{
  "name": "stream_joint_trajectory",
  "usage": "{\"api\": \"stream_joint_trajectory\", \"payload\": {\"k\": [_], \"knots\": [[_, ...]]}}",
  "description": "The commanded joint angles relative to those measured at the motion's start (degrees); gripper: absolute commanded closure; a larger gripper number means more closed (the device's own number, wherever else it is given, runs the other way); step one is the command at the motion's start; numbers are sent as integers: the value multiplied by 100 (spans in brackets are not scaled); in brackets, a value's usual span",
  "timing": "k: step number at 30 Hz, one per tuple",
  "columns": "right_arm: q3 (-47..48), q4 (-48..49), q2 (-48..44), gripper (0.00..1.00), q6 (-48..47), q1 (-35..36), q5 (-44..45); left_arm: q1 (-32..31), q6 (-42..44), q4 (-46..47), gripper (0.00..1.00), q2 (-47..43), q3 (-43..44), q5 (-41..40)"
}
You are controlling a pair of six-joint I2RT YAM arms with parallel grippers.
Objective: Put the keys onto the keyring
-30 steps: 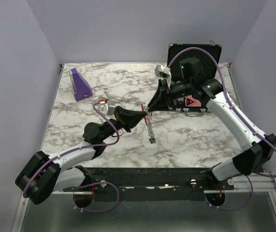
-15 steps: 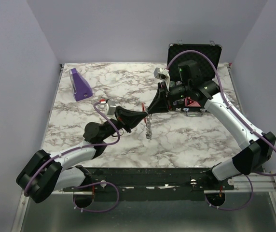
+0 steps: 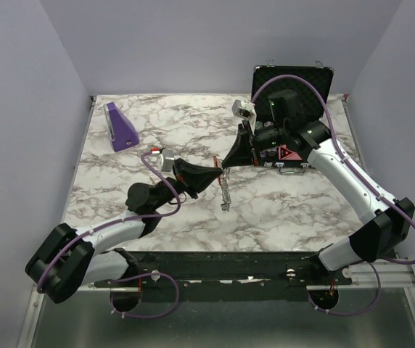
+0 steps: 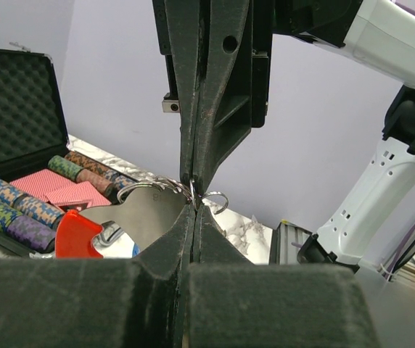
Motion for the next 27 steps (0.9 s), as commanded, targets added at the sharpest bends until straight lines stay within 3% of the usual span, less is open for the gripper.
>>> {"api": "stream_joint_trajectory", "payload": {"k": [1, 4, 6, 10, 14, 19, 21, 24, 27], "knots": [[24, -20, 66, 100, -6, 26, -127, 23, -54, 282, 100, 28, 213, 46], [121, -187, 84, 100, -155, 26, -101, 40, -54, 185, 100, -16, 195, -7], [226, -336, 84, 100, -295, 26, -101, 58, -45, 124, 93, -69, 143, -16], [472, -626, 128, 100, -594, 26, -84, 110, -36, -122, 52, -323, 2, -78], [727, -1143, 154, 100, -1182, 26, 206, 338, 148, -903, 29, -893, -112, 36], [1499, -2697, 373, 100, -2815, 43, 961, 1006, 105, -2746, 4, -1659, 115, 641], [1921, -3356, 557, 99, -3457, 87, 1356, 1235, 244, -3624, 1, -1765, 431, 879], [2606, -4351, 900, 100, -4275, 218, 2084, 1393, 508, -4094, 1, -1730, 757, 1441], [2872, -4520, 981, 100, -4216, 569, 3148, 1420, 903, -4209, 4, -1563, 1091, 2065]]}}
